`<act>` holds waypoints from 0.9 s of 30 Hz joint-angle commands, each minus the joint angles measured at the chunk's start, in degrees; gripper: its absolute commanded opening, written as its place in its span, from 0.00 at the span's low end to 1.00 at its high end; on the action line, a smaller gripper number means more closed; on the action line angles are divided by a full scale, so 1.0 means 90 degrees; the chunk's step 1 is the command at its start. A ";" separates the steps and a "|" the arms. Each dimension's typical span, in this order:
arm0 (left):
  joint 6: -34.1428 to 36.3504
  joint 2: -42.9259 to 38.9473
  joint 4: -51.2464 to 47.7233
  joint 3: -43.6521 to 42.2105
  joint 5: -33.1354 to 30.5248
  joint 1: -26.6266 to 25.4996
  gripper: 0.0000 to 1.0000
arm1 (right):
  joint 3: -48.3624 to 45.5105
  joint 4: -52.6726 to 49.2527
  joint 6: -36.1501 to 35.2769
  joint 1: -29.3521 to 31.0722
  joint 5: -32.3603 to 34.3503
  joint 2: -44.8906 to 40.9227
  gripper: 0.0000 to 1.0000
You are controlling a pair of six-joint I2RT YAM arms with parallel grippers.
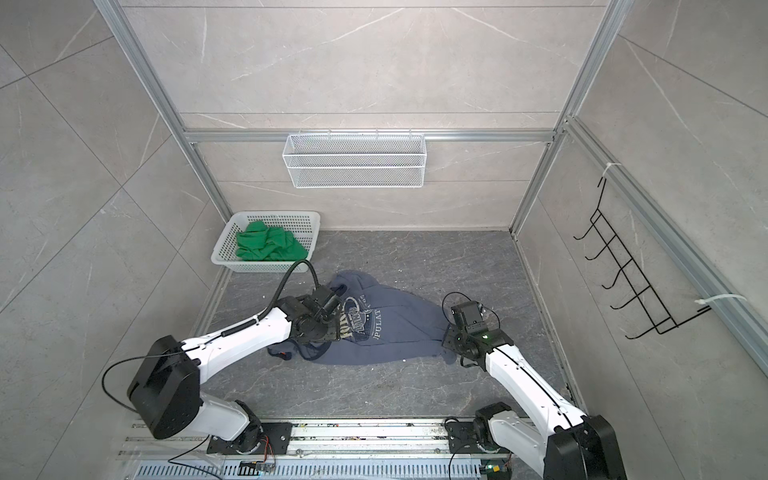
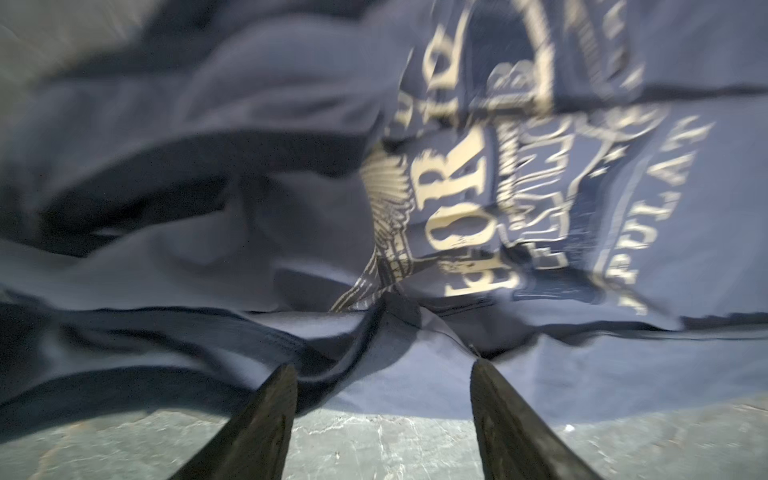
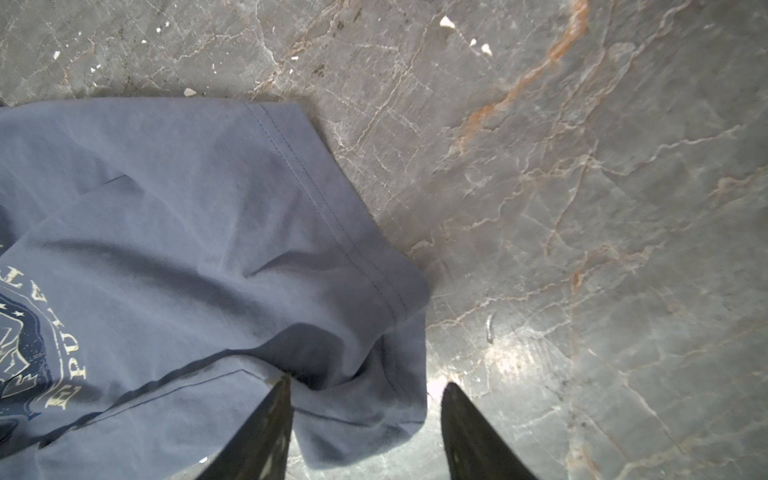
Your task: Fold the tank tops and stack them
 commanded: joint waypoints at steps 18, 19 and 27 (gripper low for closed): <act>-0.0048 0.0798 0.1106 -0.0112 0.0569 0.0197 0.34 | -0.0155 -0.0043 0.0088 0.0018 -0.0028 -0.0127 0.59; -0.0056 0.0761 0.1106 -0.0134 0.0542 0.0197 0.30 | -0.0155 -0.0063 0.0094 0.0018 0.0012 -0.0118 0.59; -0.0052 0.0324 0.1028 -0.0323 0.0273 0.0197 0.10 | -0.0139 -0.0079 0.0125 0.0019 0.0078 -0.0078 0.58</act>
